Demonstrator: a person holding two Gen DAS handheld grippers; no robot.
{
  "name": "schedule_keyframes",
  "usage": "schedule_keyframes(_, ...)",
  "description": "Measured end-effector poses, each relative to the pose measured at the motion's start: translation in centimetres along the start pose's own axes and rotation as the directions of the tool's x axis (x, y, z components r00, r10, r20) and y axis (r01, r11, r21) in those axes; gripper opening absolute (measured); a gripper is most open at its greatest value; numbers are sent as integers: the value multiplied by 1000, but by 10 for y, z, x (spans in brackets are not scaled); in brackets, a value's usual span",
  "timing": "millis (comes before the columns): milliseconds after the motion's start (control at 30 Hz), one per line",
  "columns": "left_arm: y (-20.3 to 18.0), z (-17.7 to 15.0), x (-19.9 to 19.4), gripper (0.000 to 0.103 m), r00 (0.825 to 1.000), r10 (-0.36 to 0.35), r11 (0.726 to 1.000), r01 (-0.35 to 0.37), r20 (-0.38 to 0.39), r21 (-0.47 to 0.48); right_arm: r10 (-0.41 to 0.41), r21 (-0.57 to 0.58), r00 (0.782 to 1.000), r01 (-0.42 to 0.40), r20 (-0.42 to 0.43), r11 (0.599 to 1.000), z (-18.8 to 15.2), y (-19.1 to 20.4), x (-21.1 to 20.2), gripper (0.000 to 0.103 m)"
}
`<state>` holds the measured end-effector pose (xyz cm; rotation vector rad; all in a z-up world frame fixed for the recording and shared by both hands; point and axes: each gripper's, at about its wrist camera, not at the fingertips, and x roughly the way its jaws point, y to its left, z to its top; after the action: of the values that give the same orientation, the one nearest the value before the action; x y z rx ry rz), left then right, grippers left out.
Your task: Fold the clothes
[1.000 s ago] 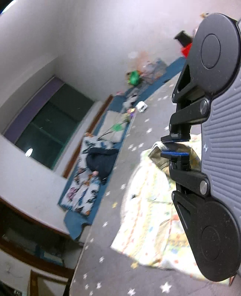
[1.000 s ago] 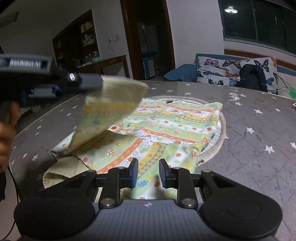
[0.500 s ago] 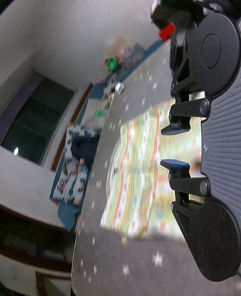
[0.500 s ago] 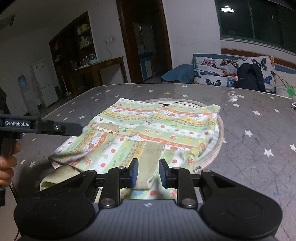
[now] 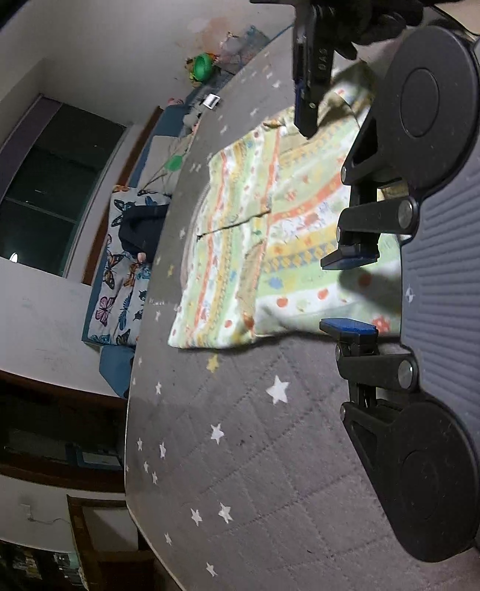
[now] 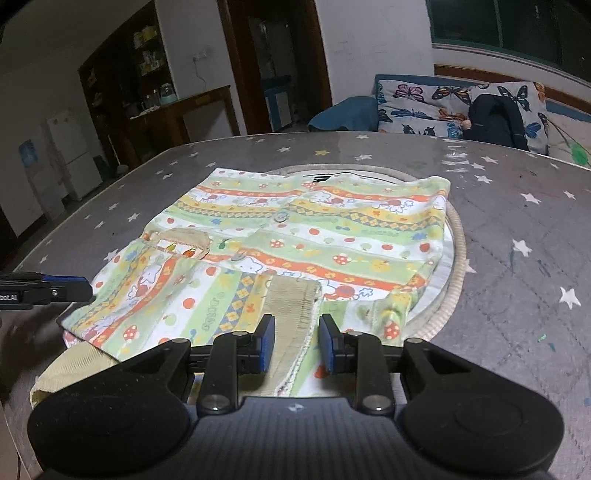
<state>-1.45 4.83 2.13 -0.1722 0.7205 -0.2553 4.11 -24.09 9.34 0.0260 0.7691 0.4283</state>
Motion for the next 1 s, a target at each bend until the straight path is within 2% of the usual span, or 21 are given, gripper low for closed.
schedule_keyframes(33,0,-1,1,31,1000,4,1000,-4,-2,7,-1,-9,1000,1,-4,1000,1,2,0,23)
schedule_keyframes(133,0,-2,0,31,1000,11,1000,-11,-4,22,-26,-40,1000,26,0,999,3,8,-4,9)
schedule_keyframes(200,1,-3,0,31,1000,19,999,-19,-5,32,-22,-33,1000,23,12,999,5,7,-9,5)
schedule_keyframes(333,7,-4,1,32,1000,24,999,-23,-10,33,-16,-12,998,17,60,1000,10,8,-33,3)
schedule_keyframes(400,7,-4,1,32,1000,27,999,-27,-10,37,-1,-3,998,1,58,1000,10,7,-40,4)
schedule_keyframes(533,3,-3,-1,32,999,32,998,-32,-1,53,-2,-8,1000,2,21,1000,3,4,-35,21)
schedule_keyframes(700,-4,1,-10,33,999,37,996,-39,29,77,26,16,1000,-25,-14,1000,-11,5,-29,22)
schedule_keyframes(800,-9,3,-12,33,998,37,994,-41,42,100,14,-31,1000,-14,-13,999,-15,15,-30,23)
schedule_keyframes(833,-11,3,-12,33,998,37,993,-42,45,110,7,-39,1000,-7,-11,999,-15,17,-31,19)
schedule_keyframes(867,-12,3,-11,33,998,36,992,-41,44,116,5,-37,1000,-6,-8,999,-15,17,-32,8)
schedule_keyframes(1000,-15,1,-5,33,999,34,990,-38,31,134,13,-21,1000,-12,28,1000,-10,17,-45,4)
